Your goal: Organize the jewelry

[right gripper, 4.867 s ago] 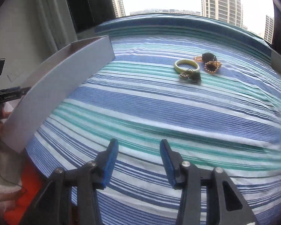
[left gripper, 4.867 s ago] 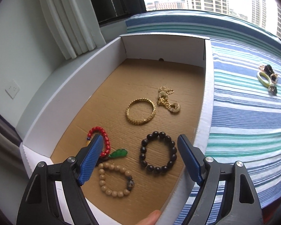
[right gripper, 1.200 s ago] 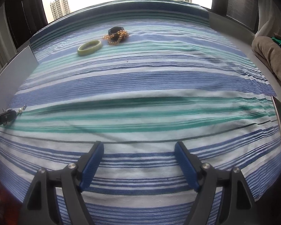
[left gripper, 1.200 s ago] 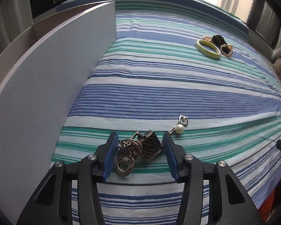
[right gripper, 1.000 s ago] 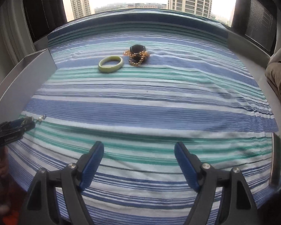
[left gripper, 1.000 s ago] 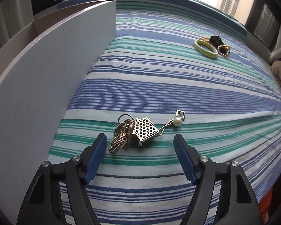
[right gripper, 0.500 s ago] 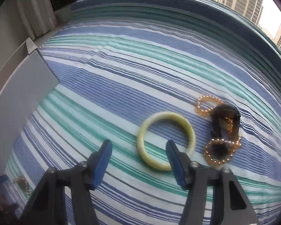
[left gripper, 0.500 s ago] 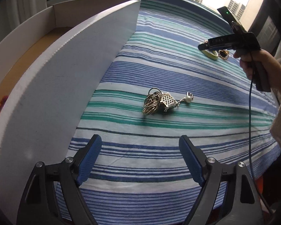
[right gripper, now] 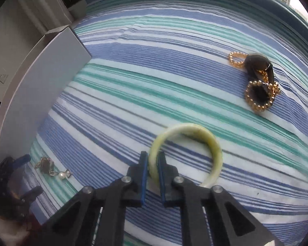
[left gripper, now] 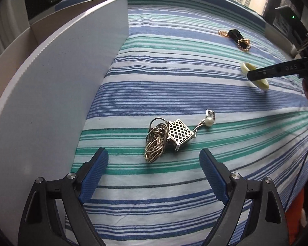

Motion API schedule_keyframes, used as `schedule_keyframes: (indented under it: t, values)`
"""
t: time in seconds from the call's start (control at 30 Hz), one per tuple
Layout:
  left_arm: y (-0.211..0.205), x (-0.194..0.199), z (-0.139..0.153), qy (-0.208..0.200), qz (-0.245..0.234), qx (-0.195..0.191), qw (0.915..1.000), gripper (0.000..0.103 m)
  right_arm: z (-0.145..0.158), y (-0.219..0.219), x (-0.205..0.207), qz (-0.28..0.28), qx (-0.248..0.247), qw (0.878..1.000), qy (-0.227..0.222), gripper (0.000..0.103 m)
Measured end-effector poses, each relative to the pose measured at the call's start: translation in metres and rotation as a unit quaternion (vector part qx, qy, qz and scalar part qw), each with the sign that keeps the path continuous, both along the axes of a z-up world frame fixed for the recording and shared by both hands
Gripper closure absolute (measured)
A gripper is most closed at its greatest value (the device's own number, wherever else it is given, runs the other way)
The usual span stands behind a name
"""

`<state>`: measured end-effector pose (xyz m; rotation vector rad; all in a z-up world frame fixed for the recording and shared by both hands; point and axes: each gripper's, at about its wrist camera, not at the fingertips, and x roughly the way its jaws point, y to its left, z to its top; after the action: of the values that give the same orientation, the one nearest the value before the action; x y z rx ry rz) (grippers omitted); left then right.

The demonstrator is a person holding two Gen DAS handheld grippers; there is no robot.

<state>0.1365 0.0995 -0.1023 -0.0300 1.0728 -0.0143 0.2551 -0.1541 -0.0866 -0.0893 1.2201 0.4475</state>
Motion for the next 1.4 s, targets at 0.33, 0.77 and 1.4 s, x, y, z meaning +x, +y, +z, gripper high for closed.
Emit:
schedule_keyframes:
  t: [0.33, 0.77, 1.4]
  values:
    - [-0.014, 0.020, -0.002, -0.015, -0.018, 0.019, 0.9995, 0.026, -0.011, 0.011, -0.030, 0.009, -0.027, 1.000, 0.004, 0.090]
    - [-0.011, -0.005, 0.030, -0.033, 0.007, -0.047, 0.9983, 0.056, 0.013, 0.010, -0.061, 0.005, -0.016, 0.998, -0.056, 0.093]
    - [0.154, -0.125, 0.186, -0.144, 0.189, -0.069, 0.9690, 0.056, 0.152, 0.146, -0.114, 0.168, 0.115, 0.968, -0.144, 0.093]
